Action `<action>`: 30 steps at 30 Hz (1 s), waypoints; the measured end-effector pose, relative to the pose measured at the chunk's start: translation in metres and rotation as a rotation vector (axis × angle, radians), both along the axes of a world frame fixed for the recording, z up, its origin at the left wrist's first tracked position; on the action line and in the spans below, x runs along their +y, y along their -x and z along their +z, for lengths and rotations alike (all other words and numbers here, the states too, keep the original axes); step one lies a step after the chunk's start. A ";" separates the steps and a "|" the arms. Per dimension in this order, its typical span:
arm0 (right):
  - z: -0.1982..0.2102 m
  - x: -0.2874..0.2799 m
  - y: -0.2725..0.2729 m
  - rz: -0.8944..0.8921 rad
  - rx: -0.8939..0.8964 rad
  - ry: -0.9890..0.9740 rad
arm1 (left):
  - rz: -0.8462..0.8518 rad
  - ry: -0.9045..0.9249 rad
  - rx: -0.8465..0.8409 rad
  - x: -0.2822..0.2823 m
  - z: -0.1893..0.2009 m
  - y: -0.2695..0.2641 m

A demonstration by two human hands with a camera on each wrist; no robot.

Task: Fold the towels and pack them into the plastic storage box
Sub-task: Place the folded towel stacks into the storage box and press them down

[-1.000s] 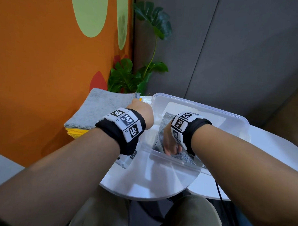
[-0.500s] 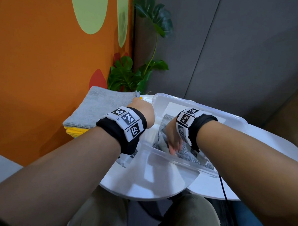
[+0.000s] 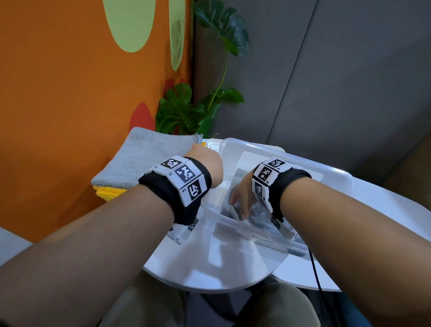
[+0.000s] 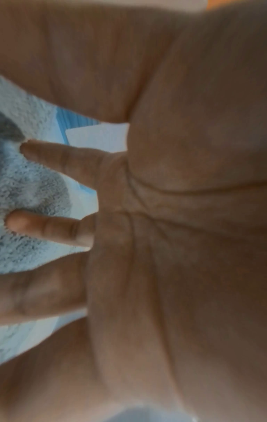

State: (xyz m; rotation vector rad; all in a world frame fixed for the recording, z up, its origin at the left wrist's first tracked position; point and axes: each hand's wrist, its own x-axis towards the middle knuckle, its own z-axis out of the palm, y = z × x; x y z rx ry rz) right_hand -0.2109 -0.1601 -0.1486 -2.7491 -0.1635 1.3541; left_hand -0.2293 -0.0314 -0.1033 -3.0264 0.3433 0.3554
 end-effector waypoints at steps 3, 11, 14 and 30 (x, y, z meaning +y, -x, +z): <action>0.003 0.002 -0.004 -0.038 0.051 -0.013 | -0.019 -0.018 -0.022 0.000 0.002 0.002; -0.002 -0.012 -0.024 0.349 -0.351 0.561 | -0.044 -0.061 -0.039 -0.001 0.002 0.002; 0.021 0.000 0.004 0.290 -0.211 0.562 | -0.029 -0.076 -0.019 0.000 -0.001 0.000; 0.013 -0.010 -0.009 0.391 -0.146 0.595 | -0.131 -0.051 0.044 0.015 0.017 0.008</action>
